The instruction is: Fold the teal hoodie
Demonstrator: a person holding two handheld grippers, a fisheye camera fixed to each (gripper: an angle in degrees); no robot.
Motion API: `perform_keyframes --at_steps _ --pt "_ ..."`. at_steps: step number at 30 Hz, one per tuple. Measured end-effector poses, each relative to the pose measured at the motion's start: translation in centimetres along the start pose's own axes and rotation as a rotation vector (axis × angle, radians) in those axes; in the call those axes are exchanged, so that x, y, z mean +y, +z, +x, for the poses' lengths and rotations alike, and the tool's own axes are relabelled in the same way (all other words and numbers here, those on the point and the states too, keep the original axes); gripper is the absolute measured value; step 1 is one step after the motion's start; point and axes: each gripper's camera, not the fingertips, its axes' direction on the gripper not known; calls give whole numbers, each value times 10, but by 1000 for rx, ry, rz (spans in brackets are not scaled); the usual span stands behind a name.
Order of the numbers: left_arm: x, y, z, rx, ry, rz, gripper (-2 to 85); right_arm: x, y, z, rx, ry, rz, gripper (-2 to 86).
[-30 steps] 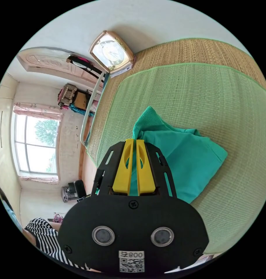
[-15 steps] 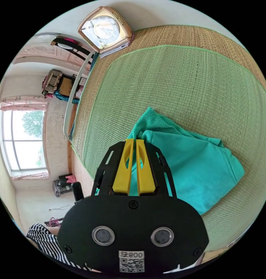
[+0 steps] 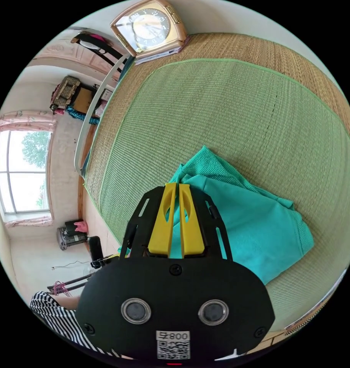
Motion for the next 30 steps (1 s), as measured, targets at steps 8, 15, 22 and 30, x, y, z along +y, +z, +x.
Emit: perform_keyframes --at_steps 8,15,22,30 --pt "7 -24 17 -98 65 27 9 1 2 -21 68 -121 17 13" --pt "8 -21 55 -188 263 6 2 22 -15 -27 118 -192 94 13" --pt "4 10 65 -406 344 -79 1 33 -23 -30 100 -254 156 6" --pt "11 18 64 -412 298 -81 2 7 61 -7 209 -188 -48 -1"
